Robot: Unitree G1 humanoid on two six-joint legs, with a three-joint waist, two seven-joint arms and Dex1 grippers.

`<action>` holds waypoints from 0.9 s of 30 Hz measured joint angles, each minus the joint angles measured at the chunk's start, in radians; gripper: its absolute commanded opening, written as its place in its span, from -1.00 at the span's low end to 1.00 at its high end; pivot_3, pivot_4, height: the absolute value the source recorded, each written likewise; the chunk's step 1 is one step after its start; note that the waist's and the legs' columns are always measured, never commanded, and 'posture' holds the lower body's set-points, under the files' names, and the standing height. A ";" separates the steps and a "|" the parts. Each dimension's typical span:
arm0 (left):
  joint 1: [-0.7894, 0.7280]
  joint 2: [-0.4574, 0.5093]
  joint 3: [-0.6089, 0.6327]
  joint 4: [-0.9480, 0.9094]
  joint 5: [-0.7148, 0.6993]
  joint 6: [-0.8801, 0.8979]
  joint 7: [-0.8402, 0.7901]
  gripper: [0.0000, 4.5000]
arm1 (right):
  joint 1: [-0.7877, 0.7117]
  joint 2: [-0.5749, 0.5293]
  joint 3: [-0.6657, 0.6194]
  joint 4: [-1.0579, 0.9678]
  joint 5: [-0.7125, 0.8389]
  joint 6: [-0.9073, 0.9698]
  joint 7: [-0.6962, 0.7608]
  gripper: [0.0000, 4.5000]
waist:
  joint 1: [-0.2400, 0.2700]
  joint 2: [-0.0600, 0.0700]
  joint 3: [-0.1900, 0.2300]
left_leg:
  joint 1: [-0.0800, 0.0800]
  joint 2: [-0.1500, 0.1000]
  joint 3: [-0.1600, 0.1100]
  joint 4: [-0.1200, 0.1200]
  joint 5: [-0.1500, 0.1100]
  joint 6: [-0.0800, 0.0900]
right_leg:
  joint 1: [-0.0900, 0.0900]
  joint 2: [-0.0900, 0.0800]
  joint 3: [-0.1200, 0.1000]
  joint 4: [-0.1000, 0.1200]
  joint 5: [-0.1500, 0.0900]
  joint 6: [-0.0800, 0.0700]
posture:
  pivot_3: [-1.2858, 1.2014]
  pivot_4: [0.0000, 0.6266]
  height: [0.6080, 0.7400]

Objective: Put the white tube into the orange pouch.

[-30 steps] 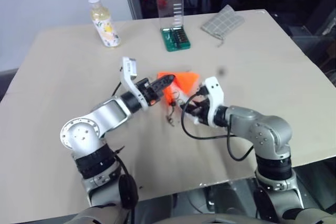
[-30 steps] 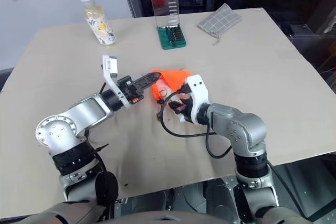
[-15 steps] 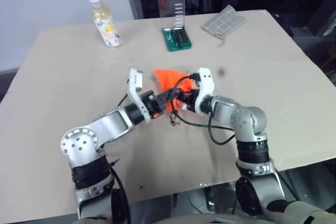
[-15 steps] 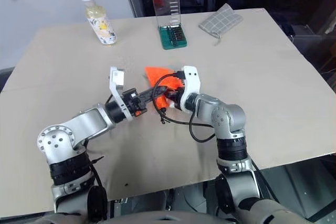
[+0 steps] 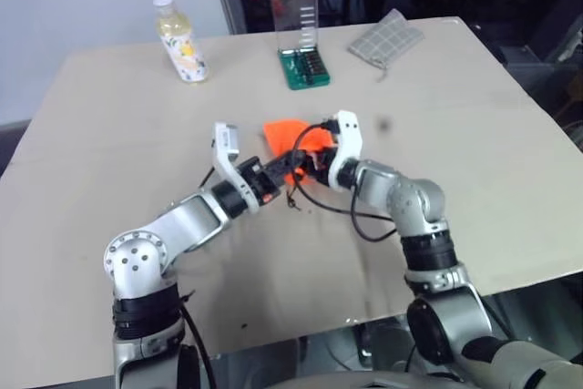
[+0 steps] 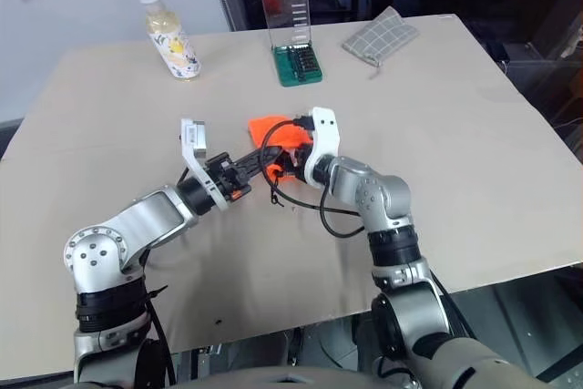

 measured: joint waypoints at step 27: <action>-0.064 0.053 -0.067 0.100 -0.063 -0.103 0.032 -1.00 | 0.114 -0.261 0.192 -0.305 -0.030 0.067 0.185 0.65 | 0.002 0.000 0.000 | 0.000 0.000 0.000 0.000 0.000 0.000 | 0.000 0.000 0.000 -0.001 0.000 0.000 | 0.03 -0.52 1.00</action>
